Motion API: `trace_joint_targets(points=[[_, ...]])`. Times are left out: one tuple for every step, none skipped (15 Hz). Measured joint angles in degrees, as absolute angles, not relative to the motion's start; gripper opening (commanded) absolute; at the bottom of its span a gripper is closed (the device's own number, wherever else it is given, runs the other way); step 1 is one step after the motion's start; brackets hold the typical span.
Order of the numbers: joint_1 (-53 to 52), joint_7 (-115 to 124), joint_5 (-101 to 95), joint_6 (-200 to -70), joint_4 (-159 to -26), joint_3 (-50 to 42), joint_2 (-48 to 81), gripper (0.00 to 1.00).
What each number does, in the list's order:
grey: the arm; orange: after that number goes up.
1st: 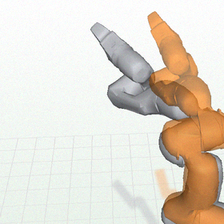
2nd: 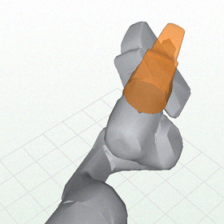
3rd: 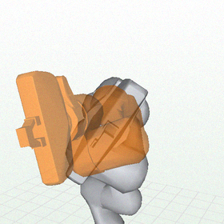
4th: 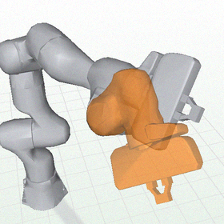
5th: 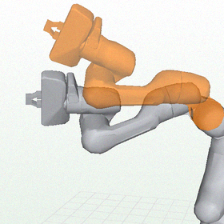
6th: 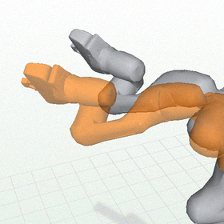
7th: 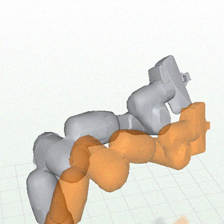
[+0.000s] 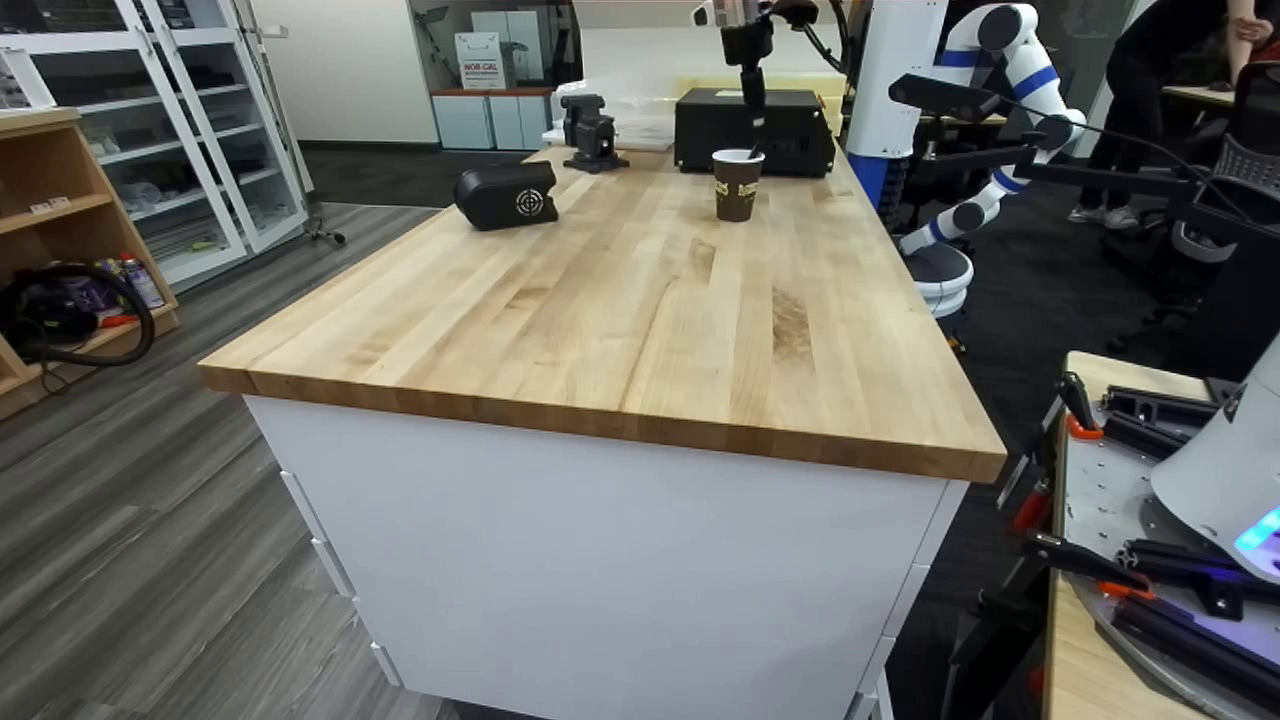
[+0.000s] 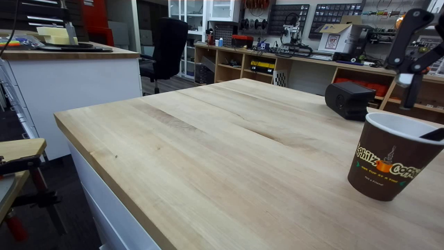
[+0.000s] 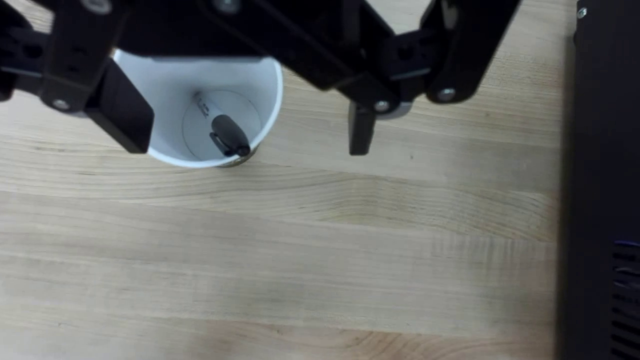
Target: Pick up the pen from the brown cup and put it on the table
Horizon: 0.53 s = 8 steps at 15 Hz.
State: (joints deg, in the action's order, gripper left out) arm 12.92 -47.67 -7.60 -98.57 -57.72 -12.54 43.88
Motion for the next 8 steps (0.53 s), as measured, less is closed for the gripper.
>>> trace_joint_targets(points=[[13.03, -47.67, -7.4, -98.66, -57.85, -12.51, 43.9, 0.9], [13.14, -47.72, -7.03, -98.68, -57.97, -12.44, 43.9, 0.73], [13.26, -47.81, -6.48, -98.69, -58.07, -12.3, 43.9, 0.67], [13.36, -47.94, -5.82, -98.71, -58.15, -12.2, 43.9, 0.59], [13.46, -48.12, -5.21, -98.73, -58.2, -12.12, 43.9, 0.53], [13.53, -48.22, -4.77, -98.73, -58.22, -12.09, 43.9, 0.47], [13.55, -48.26, -4.43, -98.73, -58.23, -12.09, 43.9, 0.39], [13.56, -48.27, -4.14, -98.74, -58.24, -12.09, 43.9, 0.34]])
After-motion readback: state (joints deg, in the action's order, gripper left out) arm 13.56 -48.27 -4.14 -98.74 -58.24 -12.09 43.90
